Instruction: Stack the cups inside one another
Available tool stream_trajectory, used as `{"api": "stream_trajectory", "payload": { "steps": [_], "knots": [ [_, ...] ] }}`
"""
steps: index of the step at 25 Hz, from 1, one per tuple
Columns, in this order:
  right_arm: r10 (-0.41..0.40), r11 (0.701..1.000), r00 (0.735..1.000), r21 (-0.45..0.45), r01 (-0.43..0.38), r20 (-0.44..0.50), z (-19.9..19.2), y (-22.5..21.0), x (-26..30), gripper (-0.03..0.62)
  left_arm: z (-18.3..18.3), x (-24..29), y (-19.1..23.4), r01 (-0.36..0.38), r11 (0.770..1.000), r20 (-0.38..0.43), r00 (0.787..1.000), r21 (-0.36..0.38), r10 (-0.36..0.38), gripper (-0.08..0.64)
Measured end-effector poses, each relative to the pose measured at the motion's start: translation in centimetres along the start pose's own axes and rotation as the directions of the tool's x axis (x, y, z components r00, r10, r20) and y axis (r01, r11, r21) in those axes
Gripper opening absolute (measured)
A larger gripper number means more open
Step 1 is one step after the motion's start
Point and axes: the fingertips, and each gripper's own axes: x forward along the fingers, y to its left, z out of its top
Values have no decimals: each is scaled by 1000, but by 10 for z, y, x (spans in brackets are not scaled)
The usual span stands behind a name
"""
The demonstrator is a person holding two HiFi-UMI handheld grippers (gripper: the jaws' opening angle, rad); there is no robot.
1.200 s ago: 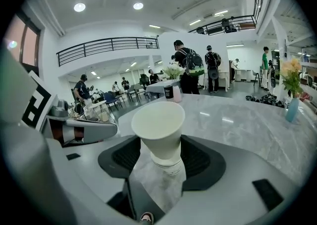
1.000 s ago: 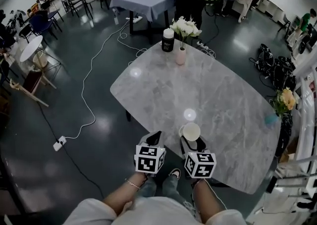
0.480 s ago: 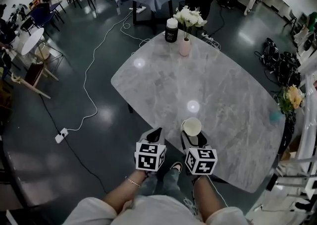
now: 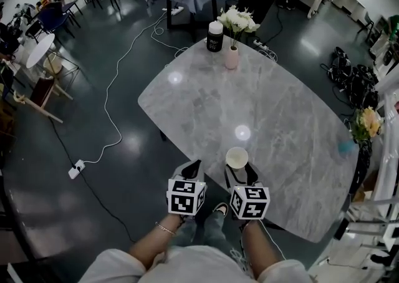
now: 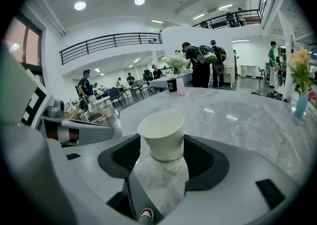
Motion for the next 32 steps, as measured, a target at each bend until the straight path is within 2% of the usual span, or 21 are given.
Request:
{"api": "stream_trajectory", "payload": {
  "steps": [12, 24, 26, 28, 32],
  "knots": [
    [-22, 1000, 1000, 20, 22, -8, -7, -9, -10, 252, -2, 1, -5, 8, 1000, 0, 1000, -2, -8, -3],
    [-87, 995, 990, 53, 81, 109, 23, -22, -34, 247, 8, -6, -15, 35, 999, 32, 999, 11, -35, -3],
    [-108, 993, 986, 65, 100, 130, 27, -24, -40, 225, 11, -8, -15, 37, 999, 42, 998, 14, -38, -3],
    [-140, 989, 979, 64, 131, 150, 32, -27, -45, 129, 15, -10, -15, 42, 999, 54, 998, 18, -43, -3],
    [-167, 986, 968, 62, 158, 185, 43, -31, -53, 86, 26, -11, -18, 54, 998, 79, 995, 31, -57, -3]
  ]
}}
